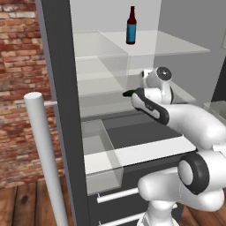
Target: Place the beer on the top shelf of the fridge to keep it out of children's reach, and place the cucumbers on lower shelves for easy access.
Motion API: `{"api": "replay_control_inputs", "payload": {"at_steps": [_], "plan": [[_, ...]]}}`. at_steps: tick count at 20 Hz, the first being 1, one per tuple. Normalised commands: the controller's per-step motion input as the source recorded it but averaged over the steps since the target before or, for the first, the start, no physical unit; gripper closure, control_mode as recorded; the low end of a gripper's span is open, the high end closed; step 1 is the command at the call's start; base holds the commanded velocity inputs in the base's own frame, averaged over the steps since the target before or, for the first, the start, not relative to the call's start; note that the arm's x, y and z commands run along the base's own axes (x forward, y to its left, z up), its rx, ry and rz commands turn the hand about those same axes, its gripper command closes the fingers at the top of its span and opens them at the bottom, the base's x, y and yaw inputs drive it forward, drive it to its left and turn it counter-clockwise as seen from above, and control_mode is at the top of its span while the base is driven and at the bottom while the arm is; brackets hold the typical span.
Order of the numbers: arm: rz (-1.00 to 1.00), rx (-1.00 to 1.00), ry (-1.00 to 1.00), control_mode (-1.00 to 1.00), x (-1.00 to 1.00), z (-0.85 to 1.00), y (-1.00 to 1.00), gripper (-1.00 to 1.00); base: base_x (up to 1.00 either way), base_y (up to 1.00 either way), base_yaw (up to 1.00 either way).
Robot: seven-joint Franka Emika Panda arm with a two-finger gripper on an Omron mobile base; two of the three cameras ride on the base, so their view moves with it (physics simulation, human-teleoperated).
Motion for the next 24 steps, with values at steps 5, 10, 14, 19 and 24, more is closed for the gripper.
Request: {"api": "replay_control_inputs", "payload": {"at_steps": [5, 10, 14, 19, 24], "plan": [[0.00, 0.00, 0.00, -1.00, 0.70, -0.20, 0.00, 1.00, 0.00, 0.00, 0.00], [0.00, 0.00, 0.00, -1.00, 0.73, -0.28, 0.00, 1.00, 0.00, 0.00, 0.00], [0.00, 0.00, 0.00, -1.00, 0.68, -0.36, 0.00, 1.00, 0.00, 0.00, 0.00], [0.00, 0.00, 0.01, -1.00, 0.68, -0.38, 0.00, 1.00, 0.00, 0.00, 0.00], [0.00, 0.00, 0.01, -1.00, 0.70, -0.32, 0.00, 1.00, 0.00, 0.00, 0.00]]}}
